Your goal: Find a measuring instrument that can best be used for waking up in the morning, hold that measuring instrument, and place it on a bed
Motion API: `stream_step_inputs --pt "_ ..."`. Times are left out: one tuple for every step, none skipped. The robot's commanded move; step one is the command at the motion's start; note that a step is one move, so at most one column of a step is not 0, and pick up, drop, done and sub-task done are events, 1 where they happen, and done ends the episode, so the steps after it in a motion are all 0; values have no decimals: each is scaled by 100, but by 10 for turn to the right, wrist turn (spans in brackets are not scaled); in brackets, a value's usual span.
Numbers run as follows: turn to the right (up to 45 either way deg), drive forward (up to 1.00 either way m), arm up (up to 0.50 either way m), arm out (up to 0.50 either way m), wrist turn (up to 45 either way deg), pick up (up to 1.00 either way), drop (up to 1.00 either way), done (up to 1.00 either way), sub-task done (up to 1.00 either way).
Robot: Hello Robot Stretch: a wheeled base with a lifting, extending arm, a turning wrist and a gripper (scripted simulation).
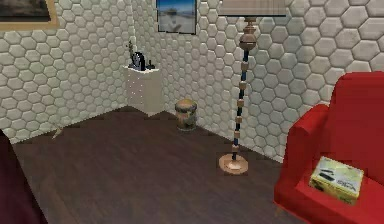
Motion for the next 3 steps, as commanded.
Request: stream_step_inputs --pt "0 65 0 0 0 0 0 0 0" --pt "-240 0 0 0 0 0 0 0 0" --pt "-30 0 0 0 0 0 0 0 0"
